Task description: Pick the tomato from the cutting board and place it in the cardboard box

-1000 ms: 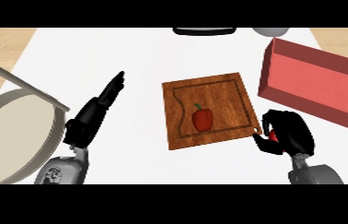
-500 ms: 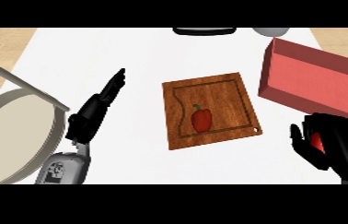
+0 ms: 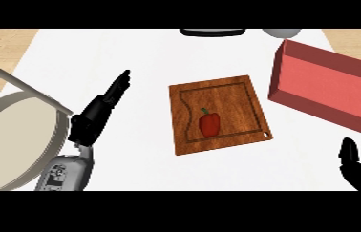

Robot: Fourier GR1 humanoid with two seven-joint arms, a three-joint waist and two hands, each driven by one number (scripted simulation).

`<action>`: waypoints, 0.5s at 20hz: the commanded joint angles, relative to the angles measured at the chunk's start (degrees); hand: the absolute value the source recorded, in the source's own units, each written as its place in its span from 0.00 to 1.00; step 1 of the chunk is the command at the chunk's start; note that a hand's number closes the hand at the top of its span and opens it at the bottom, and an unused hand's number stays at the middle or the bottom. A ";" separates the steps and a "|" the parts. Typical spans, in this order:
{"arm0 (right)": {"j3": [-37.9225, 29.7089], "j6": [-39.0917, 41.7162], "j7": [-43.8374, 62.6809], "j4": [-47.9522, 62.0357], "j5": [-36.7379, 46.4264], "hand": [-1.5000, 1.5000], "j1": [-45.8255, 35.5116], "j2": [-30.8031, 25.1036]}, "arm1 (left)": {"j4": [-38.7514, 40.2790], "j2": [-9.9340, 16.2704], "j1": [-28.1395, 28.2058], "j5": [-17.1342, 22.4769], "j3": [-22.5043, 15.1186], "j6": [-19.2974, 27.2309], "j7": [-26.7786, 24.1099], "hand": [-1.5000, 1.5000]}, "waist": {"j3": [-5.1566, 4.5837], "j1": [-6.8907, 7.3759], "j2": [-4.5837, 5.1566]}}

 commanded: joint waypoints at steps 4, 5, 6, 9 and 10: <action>-11.23 6.74 6.51 -2.67 -8.34 1.00 -8.07 0.57 | 2.76 -0.98 -1.41 -1.44 -0.54 0.60 -2.37 0.50 | 0.04 0.47 0.19; -12.35 8.11 7.92 -1.32 -8.52 1.00 -11.29 -0.26 | -1.56 -0.66 0.34 -1.18 -1.40 -0.12 1.00 0.50 | 0.04 0.81 0.14; -12.06 8.56 8.82 -3.17 -8.00 1.00 -10.89 0.68 | 2.11 -0.84 -0.53 -0.93 -0.36 0.03 -1.82 0.50 | 0.04 0.62 0.17; -18.91 11.15 8.41 2.58 -11.35 1.00 -16.14 -3.12 | -0.69 0.62 2.41 -0.08 0.24 -1.51 -2.43 0.50 | 0.04 0.83 0.17; -16.84 11.88 10.53 5.32 -9.97 1.00 -19.91 -3.91 | -2.73 1.77 1.22 1.22 1.45 -2.74 0.11 0.50 | 0.04 1.09 0.19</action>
